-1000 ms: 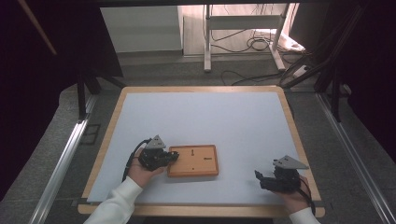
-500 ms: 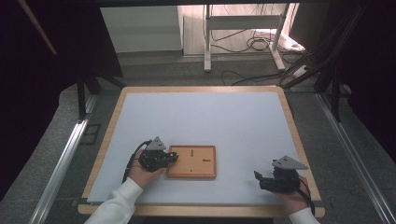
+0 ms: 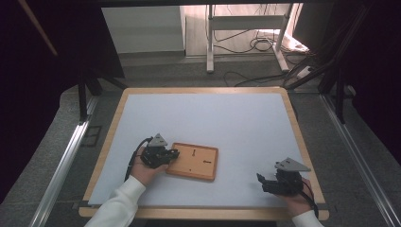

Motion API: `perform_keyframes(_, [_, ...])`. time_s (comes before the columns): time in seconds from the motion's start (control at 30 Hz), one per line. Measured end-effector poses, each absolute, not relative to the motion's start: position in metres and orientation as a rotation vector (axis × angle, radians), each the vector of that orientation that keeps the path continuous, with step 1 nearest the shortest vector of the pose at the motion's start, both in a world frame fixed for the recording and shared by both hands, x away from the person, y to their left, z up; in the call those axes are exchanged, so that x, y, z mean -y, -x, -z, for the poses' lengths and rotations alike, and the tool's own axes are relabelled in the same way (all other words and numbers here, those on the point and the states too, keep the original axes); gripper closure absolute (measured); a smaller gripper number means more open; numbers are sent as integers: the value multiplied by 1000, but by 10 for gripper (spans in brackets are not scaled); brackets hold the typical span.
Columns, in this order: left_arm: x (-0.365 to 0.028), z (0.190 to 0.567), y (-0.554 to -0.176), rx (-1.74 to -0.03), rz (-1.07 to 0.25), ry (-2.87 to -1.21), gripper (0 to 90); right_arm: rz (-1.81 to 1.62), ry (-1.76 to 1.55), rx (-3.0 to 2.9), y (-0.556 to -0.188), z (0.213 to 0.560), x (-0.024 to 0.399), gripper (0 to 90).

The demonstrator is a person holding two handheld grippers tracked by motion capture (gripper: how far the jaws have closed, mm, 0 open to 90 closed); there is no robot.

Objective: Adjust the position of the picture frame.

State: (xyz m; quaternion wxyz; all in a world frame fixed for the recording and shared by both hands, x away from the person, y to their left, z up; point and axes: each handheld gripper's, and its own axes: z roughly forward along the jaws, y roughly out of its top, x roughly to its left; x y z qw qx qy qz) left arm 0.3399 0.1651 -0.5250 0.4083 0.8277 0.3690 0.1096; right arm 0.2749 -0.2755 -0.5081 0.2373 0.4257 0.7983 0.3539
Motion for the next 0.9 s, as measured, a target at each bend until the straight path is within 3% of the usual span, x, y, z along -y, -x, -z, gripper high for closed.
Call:
perform_keyframes(0.5, [-167, 526, -352, -952, -272, -2064, 821, -971, -1159, -2196, -275, 509, 272, 161])
perform_keyframes(0.57, [-170, 525, -351, -983, -232, -2022, 739, -980, -1154, -2201, -275, 508, 270, 171])
perform_keyframes(0.83, [-173, 517, -333, -986, -297, -2063, 369, -1061, -1082, -2281, -281, 502, 250, 297])
perform_keyframes(0.9, [-173, 516, -329, -968, -296, -2066, 347, -1067, -1072, -2296, -283, 502, 246, 311])
